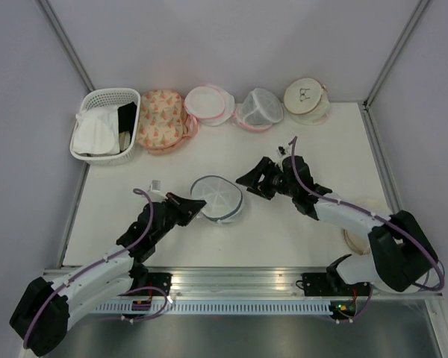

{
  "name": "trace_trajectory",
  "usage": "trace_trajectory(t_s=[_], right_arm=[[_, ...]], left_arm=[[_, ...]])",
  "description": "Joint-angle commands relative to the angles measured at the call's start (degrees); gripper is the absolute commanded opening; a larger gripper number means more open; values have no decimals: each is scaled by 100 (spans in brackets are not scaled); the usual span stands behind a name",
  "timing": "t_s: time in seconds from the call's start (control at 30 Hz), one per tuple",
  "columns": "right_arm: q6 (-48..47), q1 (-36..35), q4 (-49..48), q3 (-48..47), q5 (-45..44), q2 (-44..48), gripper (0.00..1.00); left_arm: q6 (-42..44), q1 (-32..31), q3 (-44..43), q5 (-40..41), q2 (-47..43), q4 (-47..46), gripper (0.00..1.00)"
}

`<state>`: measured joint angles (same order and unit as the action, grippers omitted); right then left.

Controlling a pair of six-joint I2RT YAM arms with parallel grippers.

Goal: Unzip the laundry bag and remove the bra

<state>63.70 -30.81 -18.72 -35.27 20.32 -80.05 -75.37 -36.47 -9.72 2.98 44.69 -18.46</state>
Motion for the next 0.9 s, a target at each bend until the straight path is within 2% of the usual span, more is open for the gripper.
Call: trace_trajectory(t_s=[0.0,0.13,0.27,0.4,0.53,0.7,0.87], right_arm=[[-1860,-92,2974,-920,-1529,831,73],[-2309,-179,3734,-1167,-1996,1105,75],[-2485,-609,3762,-1088,-2144,1281,65],[-2372,-1767,3762,-1079,-2646,1264,58],[-2090,-2464,3542,-947,-2989,1273,48],[-1888,-3149,3419,-1087,-3455,993,47],[-1800,-3423,3340,-1386,-3806,588,50]], left_arm=[[-56,-27,-276,308,-258,746,2],[-197,-71,-381,588,-259,967,2],[-285,-124,-601,730,83,1011,2],[-329,-211,-943,818,531,1002,2],[-346,-370,-1190,993,725,1002,2],[-425,-519,-1340,1046,875,1098,2],[-531,-712,-1489,1231,893,1353,2]])
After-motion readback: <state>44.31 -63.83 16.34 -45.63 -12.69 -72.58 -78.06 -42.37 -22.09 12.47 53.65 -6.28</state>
